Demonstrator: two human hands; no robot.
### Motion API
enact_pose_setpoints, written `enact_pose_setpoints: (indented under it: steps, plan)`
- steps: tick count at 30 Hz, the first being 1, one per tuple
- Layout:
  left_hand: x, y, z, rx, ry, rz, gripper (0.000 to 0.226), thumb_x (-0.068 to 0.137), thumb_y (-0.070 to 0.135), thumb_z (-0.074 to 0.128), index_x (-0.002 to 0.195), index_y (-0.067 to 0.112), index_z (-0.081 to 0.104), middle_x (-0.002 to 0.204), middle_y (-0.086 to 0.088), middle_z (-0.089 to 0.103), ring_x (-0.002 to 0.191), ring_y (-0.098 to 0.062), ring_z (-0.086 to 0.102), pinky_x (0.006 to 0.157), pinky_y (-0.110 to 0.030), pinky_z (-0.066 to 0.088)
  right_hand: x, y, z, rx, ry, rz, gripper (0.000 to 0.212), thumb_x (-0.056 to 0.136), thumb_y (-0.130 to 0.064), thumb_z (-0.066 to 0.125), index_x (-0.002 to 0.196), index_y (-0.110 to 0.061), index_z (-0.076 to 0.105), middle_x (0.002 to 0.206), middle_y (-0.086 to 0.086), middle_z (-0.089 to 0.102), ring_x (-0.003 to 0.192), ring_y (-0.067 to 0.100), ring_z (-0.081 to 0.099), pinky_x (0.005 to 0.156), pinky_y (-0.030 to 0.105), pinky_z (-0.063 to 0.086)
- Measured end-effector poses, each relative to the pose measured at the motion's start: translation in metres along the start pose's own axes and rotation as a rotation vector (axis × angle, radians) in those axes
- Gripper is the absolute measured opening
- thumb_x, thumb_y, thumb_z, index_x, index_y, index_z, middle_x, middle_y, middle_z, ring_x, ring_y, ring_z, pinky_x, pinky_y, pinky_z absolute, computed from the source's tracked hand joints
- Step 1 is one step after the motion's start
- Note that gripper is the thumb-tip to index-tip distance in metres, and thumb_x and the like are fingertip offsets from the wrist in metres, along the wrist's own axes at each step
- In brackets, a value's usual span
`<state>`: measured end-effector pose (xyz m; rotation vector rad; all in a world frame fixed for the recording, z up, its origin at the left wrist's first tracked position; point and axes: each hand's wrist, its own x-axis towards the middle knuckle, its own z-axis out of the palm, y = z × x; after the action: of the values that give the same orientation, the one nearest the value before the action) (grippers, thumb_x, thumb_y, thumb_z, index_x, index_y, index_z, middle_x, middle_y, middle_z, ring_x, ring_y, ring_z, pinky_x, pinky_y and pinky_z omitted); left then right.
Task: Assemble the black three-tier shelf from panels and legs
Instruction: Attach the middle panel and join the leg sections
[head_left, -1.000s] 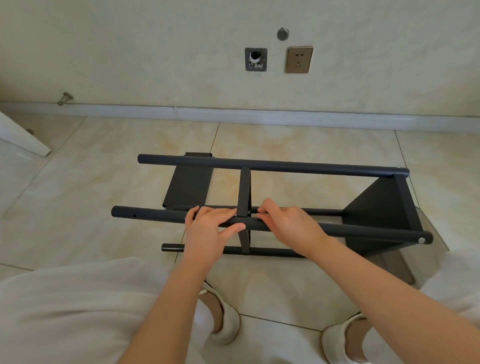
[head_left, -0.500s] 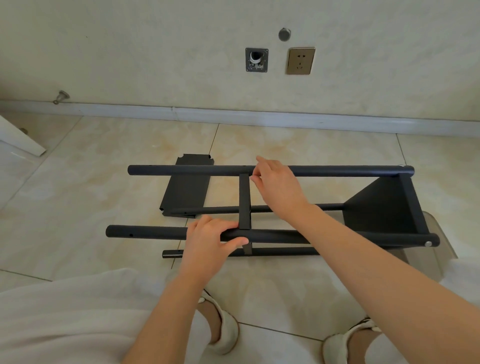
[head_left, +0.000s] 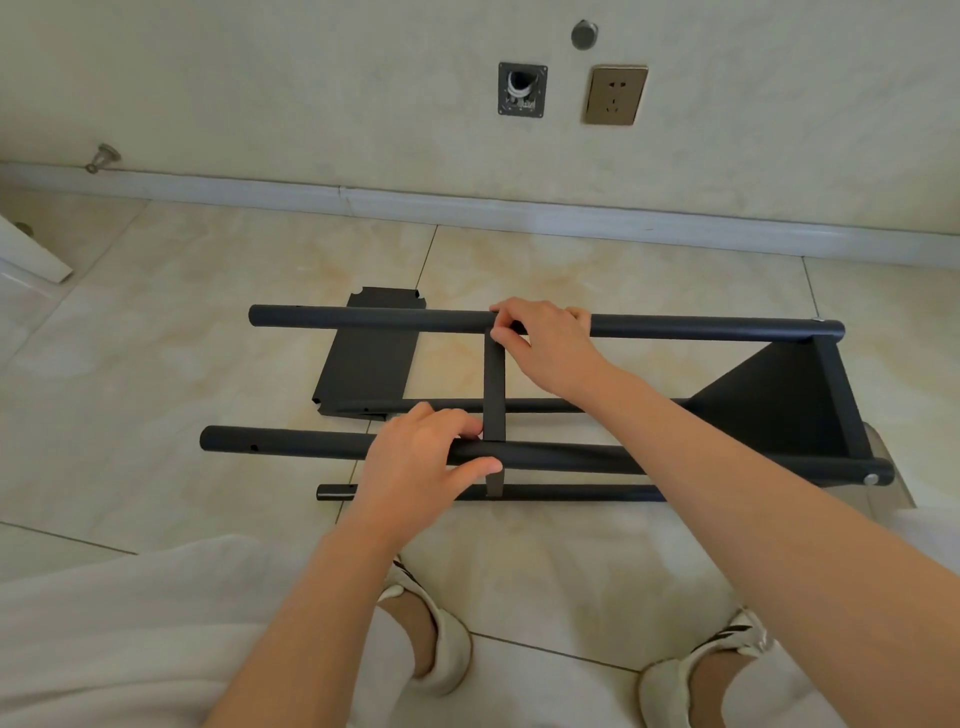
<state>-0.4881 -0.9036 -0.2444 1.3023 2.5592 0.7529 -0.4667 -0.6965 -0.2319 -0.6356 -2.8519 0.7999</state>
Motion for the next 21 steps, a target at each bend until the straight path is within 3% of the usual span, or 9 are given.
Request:
enact_pose_setpoints:
  steps: [3, 7, 14, 16, 18, 21]
  plan:
    - [-0.007, -0.003, -0.001, 0.010, -0.026, 0.026, 0.034, 0.083, 0.046, 0.076, 0.108, 0.024, 0.070, 0.087, 0.025, 0.048, 0.078, -0.002, 0.049, 0.069, -0.013, 0.037, -0.008, -0.002, 0.001, 0.007, -0.006, -0.025, 0.011, 0.103, -0.031, 0.045, 0.095, -0.032, 0.052, 0.128, -0.011, 0.062, 0.118, 0.014, 0.052, 0.088, 0.034, 0.019]
    - [-0.015, -0.011, -0.003, -0.034, -0.138, -0.021, 0.037, 0.080, 0.053, 0.076, 0.108, 0.031, 0.063, 0.092, 0.025, 0.054, 0.082, 0.005, 0.053, 0.071, -0.008, 0.037, -0.023, -0.004, 0.005, -0.008, 0.012, -0.091, 0.012, 0.102, -0.028, 0.047, 0.099, -0.026, 0.058, 0.133, -0.014, 0.058, 0.120, 0.013, 0.049, 0.087, 0.032, 0.018]
    - [-0.024, -0.013, 0.000, -0.029, -0.200, -0.049, 0.039, 0.076, 0.051, 0.080, 0.099, 0.037, 0.051, 0.092, 0.024, 0.052, 0.090, -0.001, 0.050, 0.078, -0.021, 0.044, -0.042, -0.008, 0.008, 0.021, 0.004, -0.129, 0.014, 0.102, -0.029, 0.048, 0.103, -0.022, 0.060, 0.133, -0.013, 0.058, 0.121, 0.012, 0.049, 0.092, 0.032, 0.018]
    - [-0.027, -0.013, 0.001, 0.015, -0.123, 0.005, 0.046, 0.075, 0.049, 0.082, 0.109, 0.031, 0.056, 0.106, 0.020, 0.053, 0.101, -0.005, 0.048, 0.089, -0.024, 0.044, -0.042, -0.009, 0.006, 0.028, -0.004, -0.119, 0.016, 0.102, -0.029, 0.048, 0.107, -0.021, 0.061, 0.133, -0.013, 0.058, 0.122, 0.013, 0.049, 0.094, 0.033, 0.019]
    - [-0.029, -0.012, 0.003, 0.097, -0.043, 0.096, 0.065, 0.074, 0.047, 0.083, 0.129, 0.024, 0.057, 0.130, 0.010, 0.054, 0.125, -0.015, 0.045, 0.105, -0.032, 0.040, -0.041, -0.010, 0.004, 0.042, -0.020, -0.102, 0.021, 0.103, -0.029, 0.047, 0.114, -0.021, 0.062, 0.131, -0.012, 0.059, 0.123, 0.013, 0.048, 0.098, 0.035, 0.021]
    - [-0.031, -0.013, 0.006, 0.090, -0.104, 0.157, 0.082, 0.083, 0.046, 0.074, 0.154, 0.031, 0.036, 0.163, 0.011, 0.031, 0.153, -0.019, 0.020, 0.119, -0.041, 0.026, -0.042, -0.011, 0.001, 0.070, -0.025, -0.095, 0.023, 0.103, -0.030, 0.046, 0.116, -0.020, 0.062, 0.131, -0.012, 0.059, 0.124, 0.014, 0.048, 0.101, 0.037, 0.021]
